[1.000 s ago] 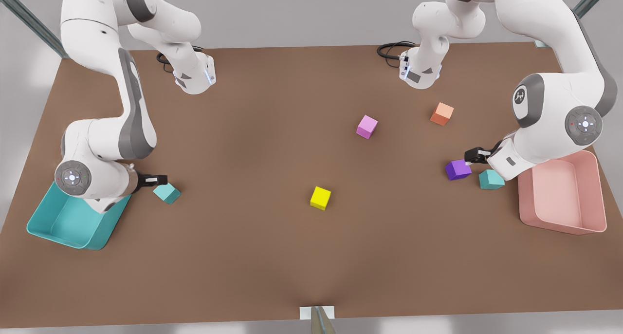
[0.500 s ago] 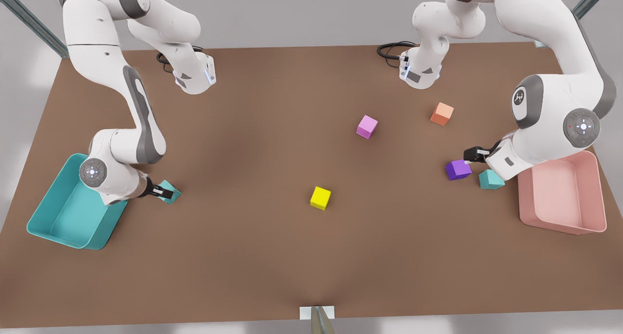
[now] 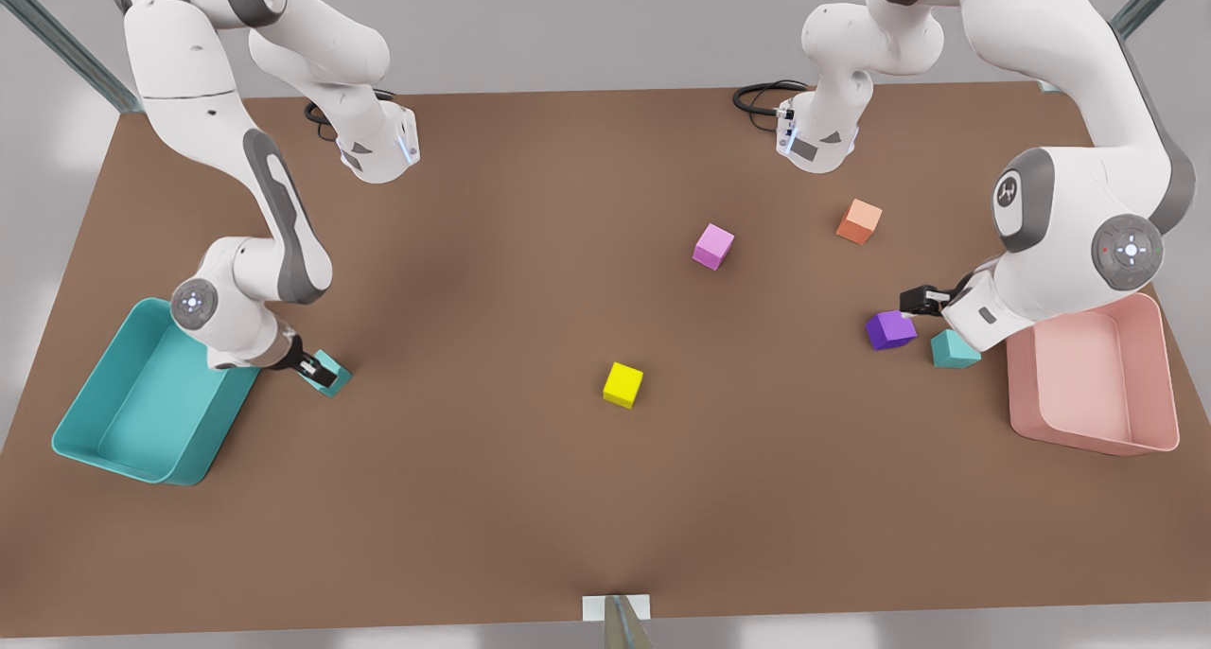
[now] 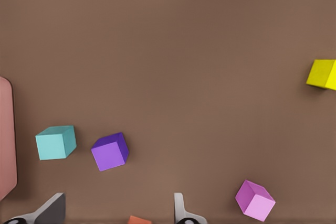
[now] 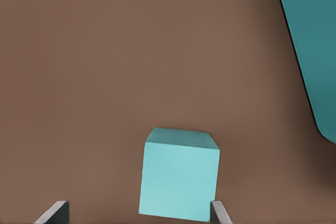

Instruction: Stack the two blue cubes on top of each other

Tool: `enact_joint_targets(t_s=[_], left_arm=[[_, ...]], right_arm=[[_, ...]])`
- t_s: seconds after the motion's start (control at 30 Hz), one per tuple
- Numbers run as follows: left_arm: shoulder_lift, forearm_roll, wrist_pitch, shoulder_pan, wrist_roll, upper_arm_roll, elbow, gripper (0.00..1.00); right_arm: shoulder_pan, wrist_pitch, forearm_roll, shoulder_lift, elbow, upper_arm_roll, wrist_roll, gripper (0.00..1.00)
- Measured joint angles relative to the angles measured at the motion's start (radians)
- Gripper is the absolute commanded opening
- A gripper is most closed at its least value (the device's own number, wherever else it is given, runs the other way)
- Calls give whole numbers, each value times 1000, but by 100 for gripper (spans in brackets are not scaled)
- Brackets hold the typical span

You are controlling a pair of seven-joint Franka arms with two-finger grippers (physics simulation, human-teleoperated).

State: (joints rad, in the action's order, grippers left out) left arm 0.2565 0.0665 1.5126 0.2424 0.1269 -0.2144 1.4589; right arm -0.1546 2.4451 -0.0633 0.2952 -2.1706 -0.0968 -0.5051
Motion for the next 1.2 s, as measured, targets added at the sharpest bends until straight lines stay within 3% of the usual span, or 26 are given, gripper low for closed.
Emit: enact_joint_targets(t_s=[0.93,0.97,1.03,1.07,1.2], left_arm=[[5,0,-7,1,1,0,-1,100],[5,0,-7,1,1,0,-1,100],[5,0,-7,1,1,0,-1,100],[5,0,-7,1,1,0,-1,100],[5,0,-7,1,1,0,-1,100]], right_arm=[[-29,54,-6,190,34,0,-130,100],[-29,56,-6,193,35,0,-132,97],[-30,59,-6,194,35,0,-133,76],[-32,60,-7,193,35,0,-133,71],[-39,54,-11,164,48,-6,-126,67]])
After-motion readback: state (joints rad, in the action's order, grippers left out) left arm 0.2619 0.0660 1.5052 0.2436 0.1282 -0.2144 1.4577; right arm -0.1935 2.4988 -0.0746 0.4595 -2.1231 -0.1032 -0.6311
